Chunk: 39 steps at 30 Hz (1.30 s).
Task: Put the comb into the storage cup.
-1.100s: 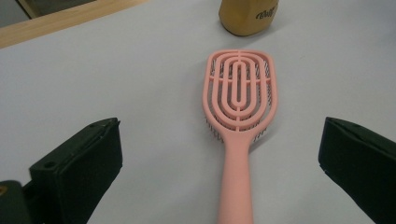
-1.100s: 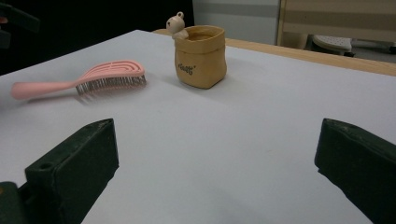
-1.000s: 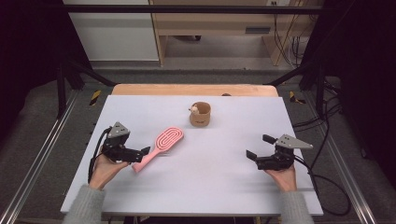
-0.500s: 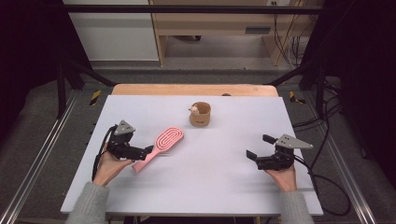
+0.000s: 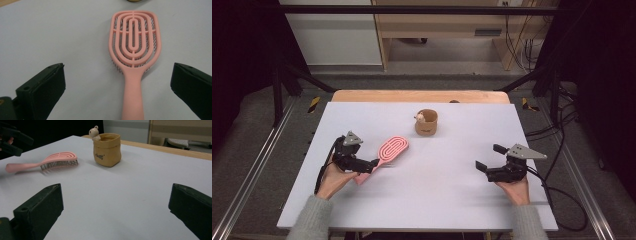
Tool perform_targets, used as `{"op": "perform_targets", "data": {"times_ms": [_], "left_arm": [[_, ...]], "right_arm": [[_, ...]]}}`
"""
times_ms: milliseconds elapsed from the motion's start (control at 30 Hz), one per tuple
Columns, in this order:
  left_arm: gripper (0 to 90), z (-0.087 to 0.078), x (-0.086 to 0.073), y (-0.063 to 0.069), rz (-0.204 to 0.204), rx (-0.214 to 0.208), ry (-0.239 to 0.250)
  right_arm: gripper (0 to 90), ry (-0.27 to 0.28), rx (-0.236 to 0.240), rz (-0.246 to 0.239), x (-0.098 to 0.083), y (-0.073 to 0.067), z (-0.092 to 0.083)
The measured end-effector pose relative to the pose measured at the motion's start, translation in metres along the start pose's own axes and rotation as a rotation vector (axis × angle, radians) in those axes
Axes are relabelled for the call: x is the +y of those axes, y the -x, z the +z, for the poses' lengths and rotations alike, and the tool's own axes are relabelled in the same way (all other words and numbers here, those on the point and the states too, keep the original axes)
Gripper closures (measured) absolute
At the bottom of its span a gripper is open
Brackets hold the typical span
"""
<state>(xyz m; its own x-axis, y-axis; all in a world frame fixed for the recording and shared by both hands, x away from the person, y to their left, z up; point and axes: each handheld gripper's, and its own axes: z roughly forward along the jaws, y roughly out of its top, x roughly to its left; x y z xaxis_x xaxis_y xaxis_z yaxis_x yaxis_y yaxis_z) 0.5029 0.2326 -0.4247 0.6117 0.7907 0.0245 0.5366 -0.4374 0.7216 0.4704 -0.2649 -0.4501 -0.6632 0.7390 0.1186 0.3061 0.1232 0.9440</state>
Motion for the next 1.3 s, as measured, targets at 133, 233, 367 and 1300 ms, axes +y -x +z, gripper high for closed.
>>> {"op": "perform_targets", "data": {"times_ms": [133,233,367,1300], "left_arm": [[0.0,0.006,-0.001,0.001,0.009,-0.002,-0.027],[0.0,0.011,-0.001,0.003,0.014,0.003,-0.048],[0.0,0.016,-0.003,0.004,0.012,0.003,-0.07],[22.6,0.028,-0.006,0.008,0.017,-0.036,-0.138]], "right_arm": [[0.3,-0.002,-0.001,0.001,0.0,0.0,0.0],[0.3,-0.006,-0.001,0.001,0.0,0.0,0.001],[0.3,-0.005,0.0,0.001,0.0,0.0,0.001],[0.3,-0.004,0.001,0.002,0.0,0.0,0.001]]}}
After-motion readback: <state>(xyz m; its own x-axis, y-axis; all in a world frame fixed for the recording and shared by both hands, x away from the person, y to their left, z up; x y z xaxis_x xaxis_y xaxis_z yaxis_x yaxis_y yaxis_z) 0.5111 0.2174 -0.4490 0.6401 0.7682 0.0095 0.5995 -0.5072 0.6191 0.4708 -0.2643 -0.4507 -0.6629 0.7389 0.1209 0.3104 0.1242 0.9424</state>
